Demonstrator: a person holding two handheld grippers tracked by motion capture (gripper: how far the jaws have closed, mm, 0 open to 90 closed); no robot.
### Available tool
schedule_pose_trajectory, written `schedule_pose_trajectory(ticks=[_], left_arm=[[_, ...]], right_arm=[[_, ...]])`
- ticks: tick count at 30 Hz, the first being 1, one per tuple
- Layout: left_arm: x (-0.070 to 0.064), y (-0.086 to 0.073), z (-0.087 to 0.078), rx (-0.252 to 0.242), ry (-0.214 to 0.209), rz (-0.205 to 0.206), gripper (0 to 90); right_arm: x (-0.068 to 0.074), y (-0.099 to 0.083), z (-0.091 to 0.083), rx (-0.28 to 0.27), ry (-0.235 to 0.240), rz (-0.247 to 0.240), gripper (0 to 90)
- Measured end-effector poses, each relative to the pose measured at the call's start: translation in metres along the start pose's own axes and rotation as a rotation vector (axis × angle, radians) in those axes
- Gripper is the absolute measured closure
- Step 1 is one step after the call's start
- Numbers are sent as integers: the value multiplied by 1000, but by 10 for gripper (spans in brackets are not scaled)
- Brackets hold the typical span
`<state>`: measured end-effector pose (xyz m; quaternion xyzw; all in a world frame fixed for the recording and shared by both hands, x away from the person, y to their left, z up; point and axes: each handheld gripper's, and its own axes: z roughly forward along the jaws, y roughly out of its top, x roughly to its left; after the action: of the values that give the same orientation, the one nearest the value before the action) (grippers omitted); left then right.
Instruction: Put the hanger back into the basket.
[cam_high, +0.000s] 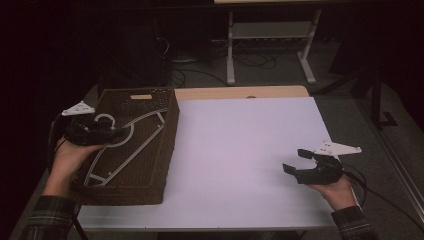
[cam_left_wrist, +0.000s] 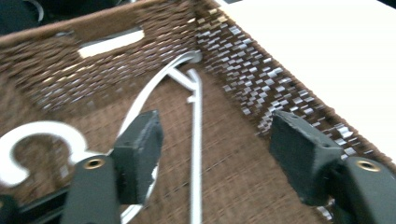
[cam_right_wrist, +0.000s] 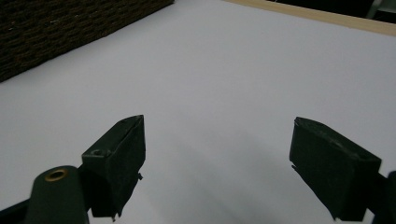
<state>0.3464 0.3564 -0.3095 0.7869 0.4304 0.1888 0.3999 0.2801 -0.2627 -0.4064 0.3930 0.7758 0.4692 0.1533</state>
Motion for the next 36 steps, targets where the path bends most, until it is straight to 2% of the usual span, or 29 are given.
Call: schedule_pose_trajectory(ticks=[5,17,24,30,36], left_arm=[[-24,13,11,-5,-34,30,248],[-78,34,33,-43,-110,97,140],[-108,42,47,-81,-168,122,135],[-133,44,62,-94,-212,134,134],[-157,42,82,-81,-267,140,104]], right_arm=[[0,0,0,0,1,-3,176],[0,0,-1,1,1,-3,176],[0,0,-1,1,0,-3,177],[0,0,-1,3,0,-6,177],[1,-1,-1,6,4,-9,173]])
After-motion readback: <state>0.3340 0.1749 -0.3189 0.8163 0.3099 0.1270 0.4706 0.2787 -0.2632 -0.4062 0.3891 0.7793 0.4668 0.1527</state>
